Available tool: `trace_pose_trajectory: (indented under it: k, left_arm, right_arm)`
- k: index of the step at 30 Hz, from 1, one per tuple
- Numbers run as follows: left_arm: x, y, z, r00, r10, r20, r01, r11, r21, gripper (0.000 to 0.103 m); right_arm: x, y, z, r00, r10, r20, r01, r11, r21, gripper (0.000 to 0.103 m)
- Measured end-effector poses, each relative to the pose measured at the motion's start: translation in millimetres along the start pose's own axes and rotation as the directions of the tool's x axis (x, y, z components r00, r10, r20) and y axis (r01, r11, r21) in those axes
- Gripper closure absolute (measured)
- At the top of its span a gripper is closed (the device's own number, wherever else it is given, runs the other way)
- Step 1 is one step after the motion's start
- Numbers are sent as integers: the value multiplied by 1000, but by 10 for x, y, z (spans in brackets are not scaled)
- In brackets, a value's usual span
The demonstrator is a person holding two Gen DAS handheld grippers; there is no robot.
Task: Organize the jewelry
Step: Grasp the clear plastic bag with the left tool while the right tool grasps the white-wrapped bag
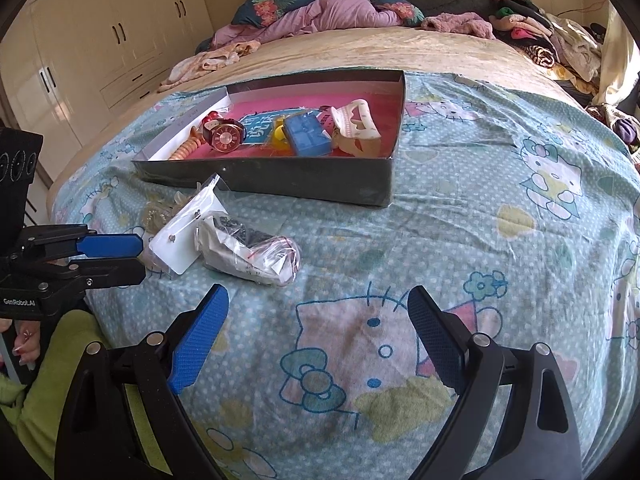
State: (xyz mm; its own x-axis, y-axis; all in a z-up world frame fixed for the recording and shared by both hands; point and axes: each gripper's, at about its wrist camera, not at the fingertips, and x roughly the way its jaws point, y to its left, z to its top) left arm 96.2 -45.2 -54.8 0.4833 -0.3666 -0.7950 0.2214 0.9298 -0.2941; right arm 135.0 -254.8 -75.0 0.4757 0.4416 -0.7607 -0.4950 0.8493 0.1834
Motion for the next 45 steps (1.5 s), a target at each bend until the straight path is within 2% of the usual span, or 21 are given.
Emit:
trace_pose_trajectory:
  k: [6,7,11,12,16,26,32,35,36,45]
  left_arm:
    - [138,-84,103,1000,2,-9,-2,1000,20,69]
    - [165,-87,121,1000,-1,-11,2,1000,21,74]
    - [233,-56,169,1000,-1,-13,2,1000,13,81]
    - [237,-47,176,1000,0,-11,0,1000,14,87]
    - [205,-3,206,1000,10,11,-10,1000,17,94]
    - [-40,76,262,997,22,75,-24,999,22,95]
    - [-125,130,309,995,18,101,-20,1000,12,95]
    - [-157,165,320,994,20,111,-20,1000,4,95]
    - [-167,185,323,993,20,113,-20,1000,-1,95]
    - [-234,252,291,991,37,126,-36,999,-9,95]
  right_arm:
    - [63,-22,-10,1000,11,-9,-10,1000,6,13]
    - [75,-26,-10,1000,12,-11,-12,1000,6,13]
    - [113,-32,-4,1000,18,-16,-18,1000,8,13]
    - [124,-30,1,1000,21,-16,-21,1000,8,13]
    - [188,25,37,999,38,-21,-38,999,-5,13]
    - [447,332,190,996,86,-35,-88,994,-61,13]
    - [596,457,245,998,62,-28,-64,995,-79,12]
    - [626,485,252,999,46,-8,-47,994,-99,19]
    - [635,488,257,999,37,-5,-37,994,-104,28]
    - [487,409,232,998,69,11,-67,994,-90,32]
